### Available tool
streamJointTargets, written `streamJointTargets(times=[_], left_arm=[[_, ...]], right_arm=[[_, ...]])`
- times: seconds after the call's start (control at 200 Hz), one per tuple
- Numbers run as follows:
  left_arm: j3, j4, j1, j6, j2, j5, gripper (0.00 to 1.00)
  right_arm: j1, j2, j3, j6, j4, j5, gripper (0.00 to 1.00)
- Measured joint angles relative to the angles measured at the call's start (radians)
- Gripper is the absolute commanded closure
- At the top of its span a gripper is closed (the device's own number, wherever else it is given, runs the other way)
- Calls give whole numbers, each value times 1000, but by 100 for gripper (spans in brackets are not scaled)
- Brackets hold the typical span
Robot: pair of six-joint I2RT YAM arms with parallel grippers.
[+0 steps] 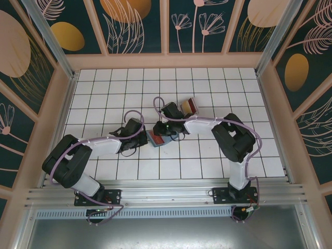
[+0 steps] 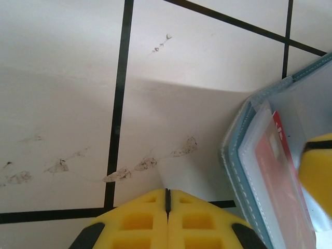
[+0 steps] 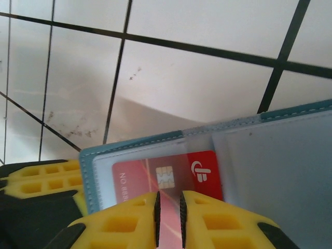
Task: Put the credit cards into the card holder
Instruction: Insert the credit card into the card slot, then rotate the card holder at the center of the table.
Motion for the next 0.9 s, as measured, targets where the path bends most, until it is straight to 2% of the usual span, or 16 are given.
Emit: streamJointTargets(times=[0.255,0.45,0.716,0.901], left_arm=[[3,-99,19,8,-127,-58,100],[74,-174,31,38,-148,-102,97],[373,-209,41,140,37,-119,97],[409,-210,42,178,151,-55,94]], right_arm=[[-35,-123,-16,-8,-47,45,80],[-42,-219,-136,-6,-68,74,80],[-43,-300,-309,18,-96,112,80],[-53,-290,-351,51,-76,149,80]])
